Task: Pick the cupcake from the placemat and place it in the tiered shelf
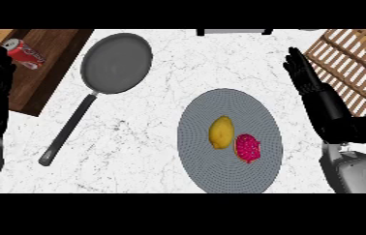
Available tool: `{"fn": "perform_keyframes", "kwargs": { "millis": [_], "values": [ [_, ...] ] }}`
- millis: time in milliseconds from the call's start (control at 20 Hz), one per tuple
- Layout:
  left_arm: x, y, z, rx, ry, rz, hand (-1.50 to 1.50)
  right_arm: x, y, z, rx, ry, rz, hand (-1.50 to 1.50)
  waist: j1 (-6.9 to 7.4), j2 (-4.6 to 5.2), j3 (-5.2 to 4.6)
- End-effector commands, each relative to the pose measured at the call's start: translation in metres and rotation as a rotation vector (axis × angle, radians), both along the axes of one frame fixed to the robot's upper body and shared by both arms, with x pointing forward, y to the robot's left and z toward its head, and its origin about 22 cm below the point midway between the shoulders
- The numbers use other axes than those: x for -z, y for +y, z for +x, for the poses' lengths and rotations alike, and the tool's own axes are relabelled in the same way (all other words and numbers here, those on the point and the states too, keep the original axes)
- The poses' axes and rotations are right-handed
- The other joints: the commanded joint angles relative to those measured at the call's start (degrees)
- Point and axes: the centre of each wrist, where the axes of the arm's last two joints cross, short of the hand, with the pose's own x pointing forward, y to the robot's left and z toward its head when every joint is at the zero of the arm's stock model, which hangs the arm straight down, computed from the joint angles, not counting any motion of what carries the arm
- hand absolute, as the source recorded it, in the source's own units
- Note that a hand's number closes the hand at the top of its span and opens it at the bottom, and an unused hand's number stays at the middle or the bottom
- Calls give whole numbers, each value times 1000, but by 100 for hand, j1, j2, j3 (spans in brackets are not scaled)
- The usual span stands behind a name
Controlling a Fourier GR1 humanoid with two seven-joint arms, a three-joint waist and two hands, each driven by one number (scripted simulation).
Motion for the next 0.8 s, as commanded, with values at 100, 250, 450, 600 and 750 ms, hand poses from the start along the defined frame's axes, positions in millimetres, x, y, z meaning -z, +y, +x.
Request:
{"fn": "perform_keyframes", "kwargs": {
  "millis": [100, 250, 450, 600, 750],
  "values": [
    [6, -23, 2, 91, 74, -138, 0, -8, -16, -3, 211, -56, 24, 150, -179, -169, -268],
    [14, -48, 1, 220, 103, -298, 0, -36, -50, -4, 430, -160, -1, 150, -284, -197, -281],
    [25, -59, 4, 242, 177, -386, 0, 19, -34, -24, 631, 108, 310, -150, -338, -181, -268],
    [28, -65, 3, 270, 194, -387, 0, 19, -36, -51, 506, -18, 331, -150, -200, -168, -263],
    [21, -60, -3, 272, 196, -384, 0, 8, -45, -85, 413, -31, 253, -150, -165, -169, -265]
  ]
}}
